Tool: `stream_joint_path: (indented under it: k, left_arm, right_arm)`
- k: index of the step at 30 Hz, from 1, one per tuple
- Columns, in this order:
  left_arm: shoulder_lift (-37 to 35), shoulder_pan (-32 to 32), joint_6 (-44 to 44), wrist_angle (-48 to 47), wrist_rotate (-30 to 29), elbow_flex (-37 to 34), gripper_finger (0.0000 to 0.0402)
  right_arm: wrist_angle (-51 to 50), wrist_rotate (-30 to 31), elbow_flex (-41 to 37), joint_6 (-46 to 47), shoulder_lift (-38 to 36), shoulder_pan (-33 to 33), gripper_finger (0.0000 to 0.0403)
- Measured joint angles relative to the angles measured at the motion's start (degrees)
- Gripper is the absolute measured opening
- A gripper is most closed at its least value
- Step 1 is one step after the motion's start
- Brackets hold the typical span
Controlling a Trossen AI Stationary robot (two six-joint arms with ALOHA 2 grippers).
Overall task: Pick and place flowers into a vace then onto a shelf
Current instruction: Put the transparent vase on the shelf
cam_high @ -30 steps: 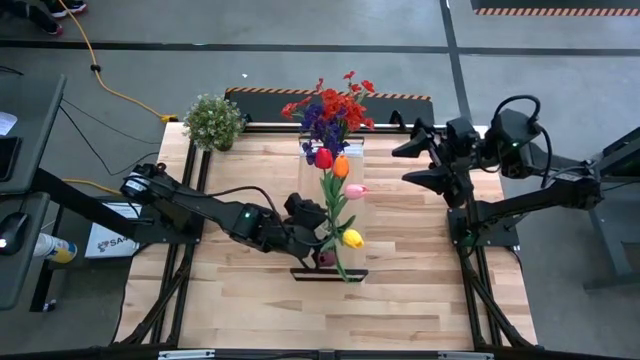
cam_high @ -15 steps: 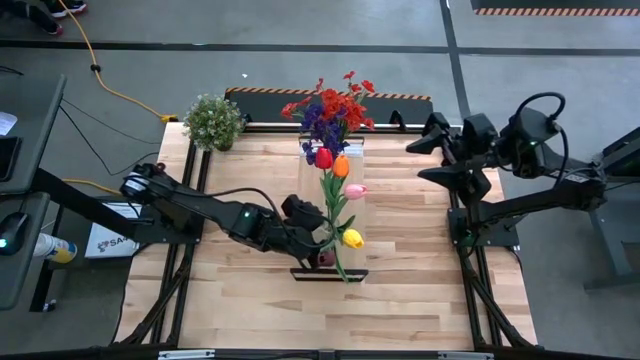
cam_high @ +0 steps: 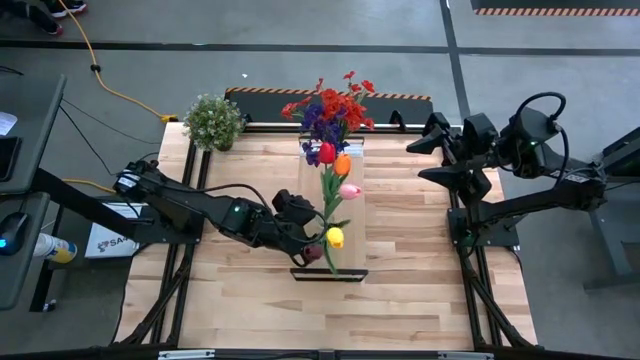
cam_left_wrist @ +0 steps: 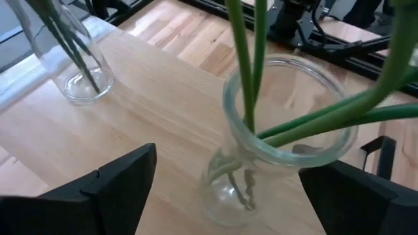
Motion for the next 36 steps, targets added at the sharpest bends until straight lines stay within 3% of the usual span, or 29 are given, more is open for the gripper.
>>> stream_joint_path:
  k: [17, 36]
  left_arm:
    - [-0.3, 0.0, -1.2, -0.6, -0.3, 0.0, 0.0399]
    - [-1.9, 0.0, -1.2, -1.0, -5.3, 0.0, 0.0399]
  right_arm:
    - [0.0, 0.0, 0.0, -1.0, 0.0, 0.0, 0.0273]
    - [0.0, 0.0, 0.0, -1.0, 0.0, 0.0, 0.0273]
